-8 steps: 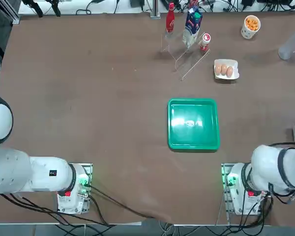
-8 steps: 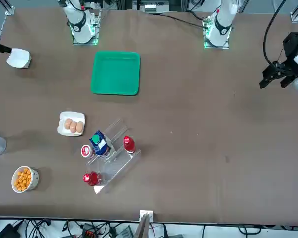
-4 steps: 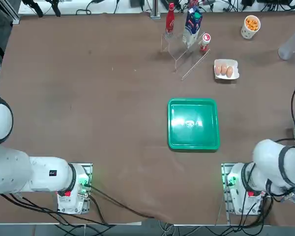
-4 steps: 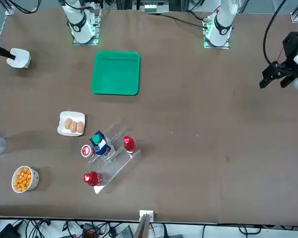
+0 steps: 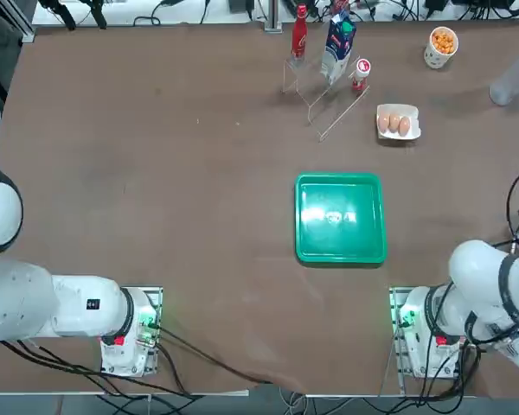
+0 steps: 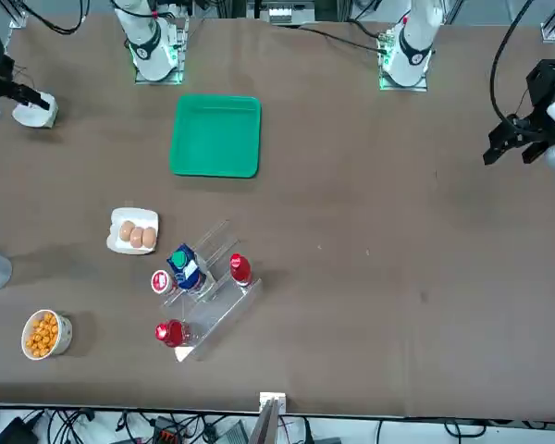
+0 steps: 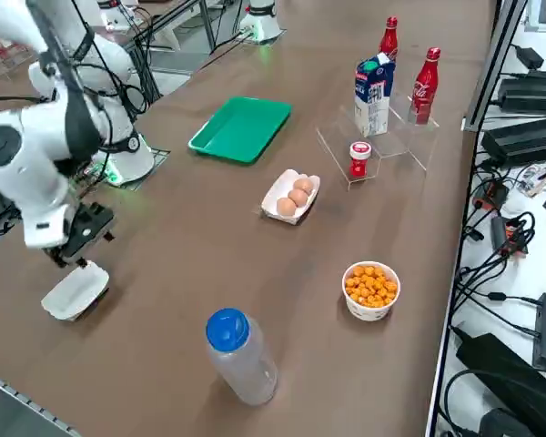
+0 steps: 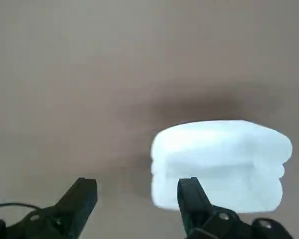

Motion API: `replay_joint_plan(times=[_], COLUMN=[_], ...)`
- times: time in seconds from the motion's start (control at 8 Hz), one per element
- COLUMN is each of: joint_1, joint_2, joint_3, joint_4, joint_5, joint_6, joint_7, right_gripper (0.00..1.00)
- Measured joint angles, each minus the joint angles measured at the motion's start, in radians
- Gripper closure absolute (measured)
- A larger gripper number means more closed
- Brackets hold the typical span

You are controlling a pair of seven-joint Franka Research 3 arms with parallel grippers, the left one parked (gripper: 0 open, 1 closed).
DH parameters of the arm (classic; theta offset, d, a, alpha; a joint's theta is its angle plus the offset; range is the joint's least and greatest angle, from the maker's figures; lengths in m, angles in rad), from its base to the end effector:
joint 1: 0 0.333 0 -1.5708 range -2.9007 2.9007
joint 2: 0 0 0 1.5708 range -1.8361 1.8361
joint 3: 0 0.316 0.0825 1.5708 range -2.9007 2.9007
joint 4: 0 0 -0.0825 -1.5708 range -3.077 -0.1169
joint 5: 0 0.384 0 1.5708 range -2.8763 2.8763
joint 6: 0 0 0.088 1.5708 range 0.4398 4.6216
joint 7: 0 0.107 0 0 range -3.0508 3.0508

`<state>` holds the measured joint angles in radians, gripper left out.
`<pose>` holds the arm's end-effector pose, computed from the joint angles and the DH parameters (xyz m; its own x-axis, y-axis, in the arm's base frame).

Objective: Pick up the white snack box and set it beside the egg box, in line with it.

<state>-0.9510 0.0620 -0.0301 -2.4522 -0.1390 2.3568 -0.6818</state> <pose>0.2566 -0.3870 0.2615 0.9665 -0.1857 -0.1774 -0.1951 -0.9801 -0.0368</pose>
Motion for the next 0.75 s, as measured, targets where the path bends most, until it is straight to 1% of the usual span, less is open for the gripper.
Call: replay_joint_plan(times=[0.12,0.25,0.5,0.75], joint_1=[-0.020,-0.036,-0.060,-0.063], joint_2=[0.028,0.041,0.043,0.053], joint_3=[0.000,0.001,0.000,0.001], joint_4=[-0.041,-0.080,-0.109,-0.115], joint_5=[0.000,0.000,0.000,0.000], joint_6=[0.112,0.189,0.226,0.257], joint_7=[-0.005,-0.006,-0.009,-0.011], right_gripper=[0.03,0.03,0.03,0.06])
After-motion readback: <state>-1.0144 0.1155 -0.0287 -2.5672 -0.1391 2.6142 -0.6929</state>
